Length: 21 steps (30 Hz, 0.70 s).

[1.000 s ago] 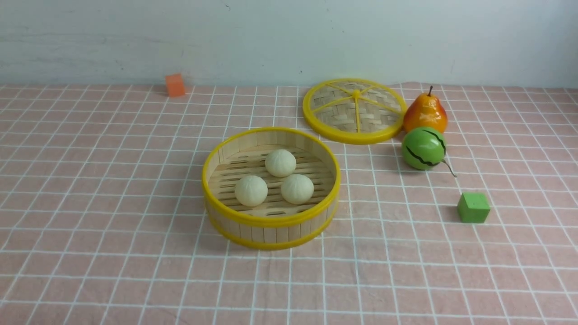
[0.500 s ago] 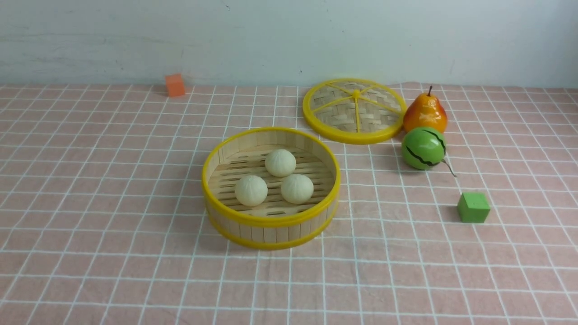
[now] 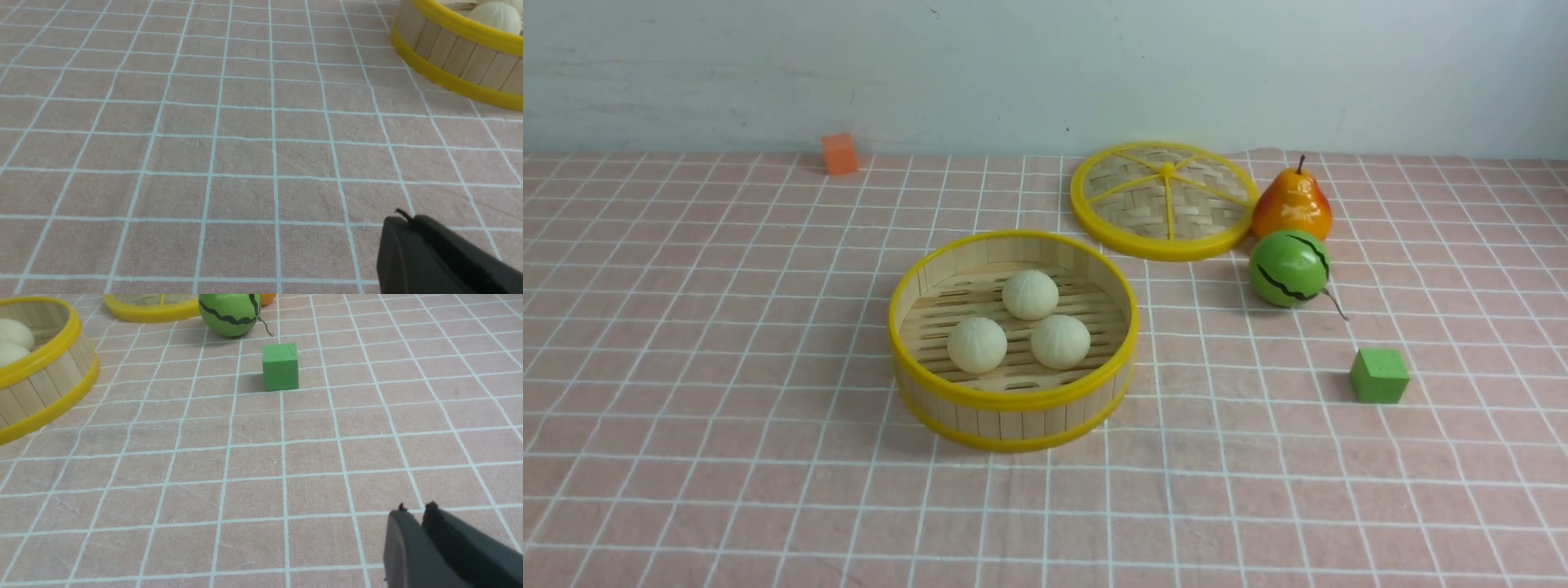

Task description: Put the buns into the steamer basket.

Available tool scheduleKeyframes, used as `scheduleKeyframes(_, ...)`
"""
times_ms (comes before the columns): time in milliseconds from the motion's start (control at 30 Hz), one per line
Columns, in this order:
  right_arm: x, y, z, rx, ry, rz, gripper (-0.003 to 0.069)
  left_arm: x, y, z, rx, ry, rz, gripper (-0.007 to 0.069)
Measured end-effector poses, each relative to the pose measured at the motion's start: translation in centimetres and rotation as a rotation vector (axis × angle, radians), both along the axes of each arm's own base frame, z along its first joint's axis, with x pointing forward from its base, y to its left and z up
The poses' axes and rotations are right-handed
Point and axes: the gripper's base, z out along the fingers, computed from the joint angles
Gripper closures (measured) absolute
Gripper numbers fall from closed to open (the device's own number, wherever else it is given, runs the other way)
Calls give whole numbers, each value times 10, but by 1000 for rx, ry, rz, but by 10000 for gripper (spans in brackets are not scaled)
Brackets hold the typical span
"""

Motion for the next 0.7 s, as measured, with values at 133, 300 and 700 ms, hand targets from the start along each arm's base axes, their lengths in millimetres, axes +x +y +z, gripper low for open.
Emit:
scheduleKeyframes(133,0,0,0,0,0,0,588,0,0,0,0,0,0,638)
scheduleKeyframes(300,0,0,0,0,0,0,580,0,0,0,0,0,0,638)
scheduleKeyframes(700,0,0,0,0,0,0,566,0,0,0,3,-1,-1,638)
